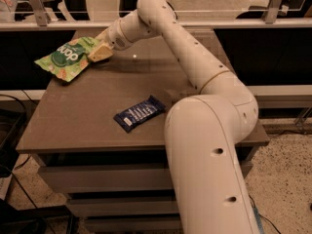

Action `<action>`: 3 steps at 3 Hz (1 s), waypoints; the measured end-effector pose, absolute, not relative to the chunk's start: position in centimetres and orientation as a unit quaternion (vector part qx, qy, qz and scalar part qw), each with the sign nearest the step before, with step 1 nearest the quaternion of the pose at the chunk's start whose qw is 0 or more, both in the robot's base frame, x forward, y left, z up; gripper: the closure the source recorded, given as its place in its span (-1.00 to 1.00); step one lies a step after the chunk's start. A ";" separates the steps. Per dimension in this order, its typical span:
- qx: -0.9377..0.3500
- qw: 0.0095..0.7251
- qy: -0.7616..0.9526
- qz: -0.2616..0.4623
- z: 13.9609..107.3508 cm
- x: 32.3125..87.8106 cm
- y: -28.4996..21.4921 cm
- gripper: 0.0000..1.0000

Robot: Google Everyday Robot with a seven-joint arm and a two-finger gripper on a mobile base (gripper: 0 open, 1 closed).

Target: Move green rice chip bag near rxbar blueberry

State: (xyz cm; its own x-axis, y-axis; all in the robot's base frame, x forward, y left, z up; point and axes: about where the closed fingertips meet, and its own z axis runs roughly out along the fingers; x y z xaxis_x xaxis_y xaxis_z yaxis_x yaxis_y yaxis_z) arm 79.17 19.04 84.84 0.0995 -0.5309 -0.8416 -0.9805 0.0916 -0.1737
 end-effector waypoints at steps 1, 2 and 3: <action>-0.614 0.432 0.607 0.262 87.2 78.1 17.1 1.00; -0.603 0.450 0.610 0.250 89.3 75.9 13.8 1.00; -0.582 0.459 0.629 0.236 89.7 73.0 9.7 1.00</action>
Offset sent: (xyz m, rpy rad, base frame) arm -0.0748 -0.1089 0.0602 0.0374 -0.0967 -0.1148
